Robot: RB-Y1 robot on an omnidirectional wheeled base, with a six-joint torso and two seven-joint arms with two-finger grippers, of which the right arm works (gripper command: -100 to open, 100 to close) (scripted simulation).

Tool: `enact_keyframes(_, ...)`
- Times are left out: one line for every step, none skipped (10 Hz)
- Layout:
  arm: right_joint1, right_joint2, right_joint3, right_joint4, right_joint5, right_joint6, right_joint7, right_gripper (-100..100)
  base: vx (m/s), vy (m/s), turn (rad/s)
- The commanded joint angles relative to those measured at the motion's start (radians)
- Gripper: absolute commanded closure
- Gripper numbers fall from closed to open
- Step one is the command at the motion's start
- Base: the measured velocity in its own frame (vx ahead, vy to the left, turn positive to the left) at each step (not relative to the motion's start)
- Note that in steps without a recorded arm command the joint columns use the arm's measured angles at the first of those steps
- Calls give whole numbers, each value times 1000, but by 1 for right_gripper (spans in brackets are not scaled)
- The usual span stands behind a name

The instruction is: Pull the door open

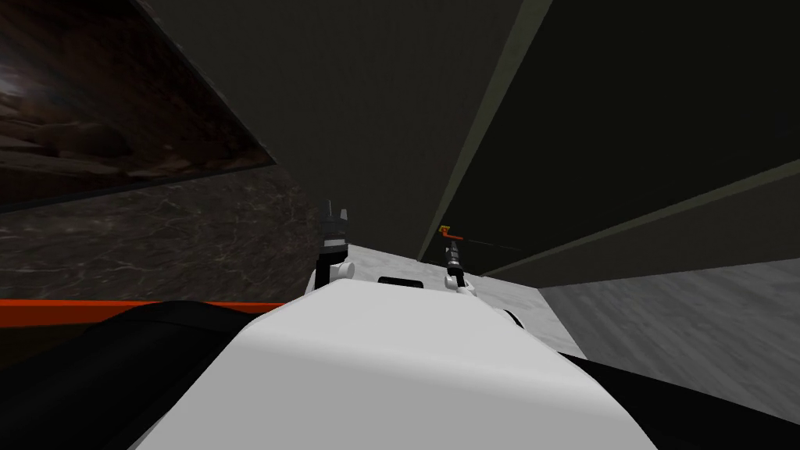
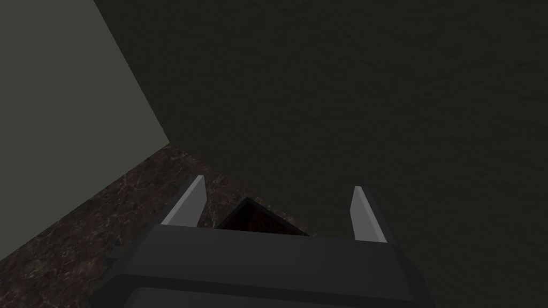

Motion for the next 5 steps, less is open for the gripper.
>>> enact_keyframes(26, -21, -2, 0, -1, -21, -26, -100, 224, 61, 73)
enact_keyframes(26, -21, -2, -8, -1, -21, -26, -100, 153, 45, 15)
enact_keyframes(26, -21, -2, -3, -1, -21, -26, -100, 52, 13, -3)
enact_keyframes(46, -46, -3, 2, -3, -37, -51, -100, 103, 17, 77)
enact_keyframes(52, -54, -4, 3, -3, -42, -59, -100, 140, 5, 51)
